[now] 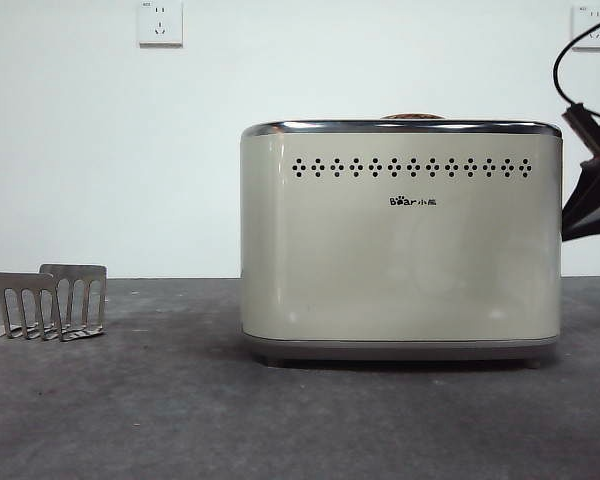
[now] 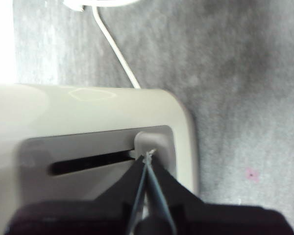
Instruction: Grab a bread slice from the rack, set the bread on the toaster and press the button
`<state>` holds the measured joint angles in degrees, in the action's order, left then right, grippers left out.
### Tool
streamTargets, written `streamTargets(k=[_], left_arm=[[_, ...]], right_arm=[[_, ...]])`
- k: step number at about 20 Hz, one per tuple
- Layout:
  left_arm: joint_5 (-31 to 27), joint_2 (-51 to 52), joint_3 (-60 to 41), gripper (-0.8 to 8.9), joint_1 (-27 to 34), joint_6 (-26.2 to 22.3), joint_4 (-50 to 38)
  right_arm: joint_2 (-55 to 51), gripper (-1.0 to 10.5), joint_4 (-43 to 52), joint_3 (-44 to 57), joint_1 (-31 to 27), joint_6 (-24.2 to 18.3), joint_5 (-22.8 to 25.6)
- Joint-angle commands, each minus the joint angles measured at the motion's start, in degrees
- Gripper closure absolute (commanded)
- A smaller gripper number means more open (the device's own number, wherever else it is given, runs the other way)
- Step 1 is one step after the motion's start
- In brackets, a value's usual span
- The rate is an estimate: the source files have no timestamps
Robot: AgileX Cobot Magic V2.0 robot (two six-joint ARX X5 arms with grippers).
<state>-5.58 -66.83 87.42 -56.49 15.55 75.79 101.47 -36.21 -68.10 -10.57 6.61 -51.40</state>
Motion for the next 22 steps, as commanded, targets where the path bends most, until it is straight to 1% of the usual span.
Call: streamTargets(k=[1, 6, 10, 18, 20, 22], left_arm=[[0.02, 0.15, -0.31, 8.22, -0.20, 0.33, -0.17], [0.02, 0.15, -0.31, 8.22, -0.20, 0.31, -0.17], [0.02, 0.15, -0.31, 8.22, -0.20, 0.31, -0.17], [0.02, 0.15, -0.28, 8.22, -0.20, 0.31, -0.17], [0.00, 0.15, -0.28, 8.17, -0.17, 0.31, -0.17], [0.00, 0.13, -0.28, 8.16, -0.17, 0.31, -0.17]], right_arm=[[-2.25, 9.5, -0.17, 0.79, 0.04, -0.79, 0.61], [-8.74, 9.5, -0.42, 0.76, 0.04, -0.61, 0.72], [-16.13, 9.5, -1.05, 0.74, 0.04, -0.59, 2.43], [-35.80, 9.5, -6.27, 0.24, 0.04, -0.87, 12.39], [-40.61, 9.5, -9.27, -1.73, 0.04, -1.77, 17.00], [-44.26, 9.5, -14.03, -5.86, 0.04, -3.76, 23.39]])
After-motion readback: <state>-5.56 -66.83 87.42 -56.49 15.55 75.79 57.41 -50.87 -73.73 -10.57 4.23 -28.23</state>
